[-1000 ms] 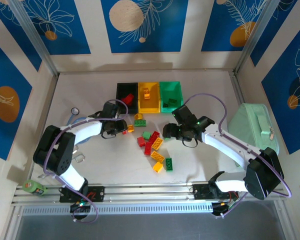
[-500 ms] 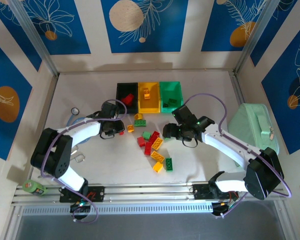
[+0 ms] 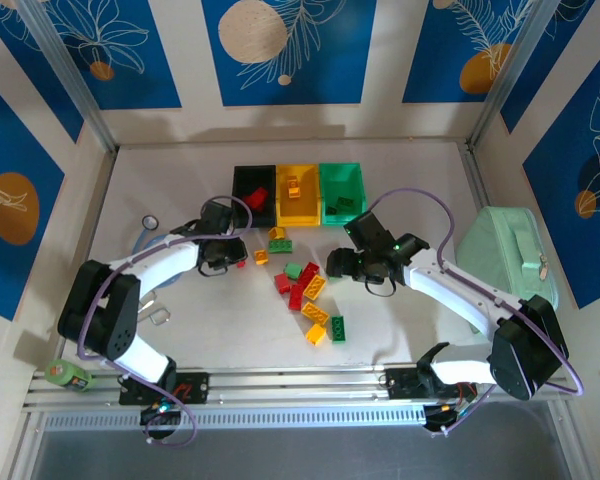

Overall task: Sort the legos into containers by color
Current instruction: Pick up the lego from the center of the table, then place the lego in the container.

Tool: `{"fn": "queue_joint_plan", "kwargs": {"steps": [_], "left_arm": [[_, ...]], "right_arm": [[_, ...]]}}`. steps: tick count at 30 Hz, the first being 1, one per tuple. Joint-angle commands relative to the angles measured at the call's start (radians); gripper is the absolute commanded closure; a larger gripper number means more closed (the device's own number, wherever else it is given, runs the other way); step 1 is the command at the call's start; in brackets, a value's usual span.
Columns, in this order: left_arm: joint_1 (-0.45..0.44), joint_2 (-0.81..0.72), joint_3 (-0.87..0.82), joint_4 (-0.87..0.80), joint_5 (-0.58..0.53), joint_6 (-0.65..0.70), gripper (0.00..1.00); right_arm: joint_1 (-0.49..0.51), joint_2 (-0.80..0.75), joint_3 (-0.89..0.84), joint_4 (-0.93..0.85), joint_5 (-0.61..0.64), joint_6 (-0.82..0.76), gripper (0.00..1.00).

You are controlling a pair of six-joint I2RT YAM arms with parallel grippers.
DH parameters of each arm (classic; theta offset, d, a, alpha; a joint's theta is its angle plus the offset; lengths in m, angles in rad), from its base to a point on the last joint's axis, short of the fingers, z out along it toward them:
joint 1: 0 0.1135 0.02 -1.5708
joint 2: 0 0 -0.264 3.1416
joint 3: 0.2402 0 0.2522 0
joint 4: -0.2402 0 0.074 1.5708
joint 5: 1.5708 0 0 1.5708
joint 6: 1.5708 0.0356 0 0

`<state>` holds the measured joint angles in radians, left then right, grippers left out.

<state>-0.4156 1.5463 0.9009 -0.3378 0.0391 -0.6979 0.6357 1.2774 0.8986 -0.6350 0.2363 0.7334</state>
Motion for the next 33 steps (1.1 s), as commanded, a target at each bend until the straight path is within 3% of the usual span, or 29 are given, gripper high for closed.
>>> {"fn": "queue_joint_plan", "kwargs": {"steps": [1, 13, 33], "left_arm": [[-0.004, -0.027, 0.046, -0.032, -0.021, 0.024, 0.77], [0.009, 0.032, 0.205, -0.052, -0.025, 0.058, 0.77], [0.050, 0.347, 0.641, -0.114, 0.032, 0.110, 0.77]], "right_arm": [[-0.001, -0.033, -0.017, 0.007, 0.010, 0.011, 0.26], [-0.011, -0.062, -0.036, 0.003, 0.010, 0.011, 0.26], [-0.049, -0.126, -0.058, -0.025, 0.005, -0.001, 0.26]]}}
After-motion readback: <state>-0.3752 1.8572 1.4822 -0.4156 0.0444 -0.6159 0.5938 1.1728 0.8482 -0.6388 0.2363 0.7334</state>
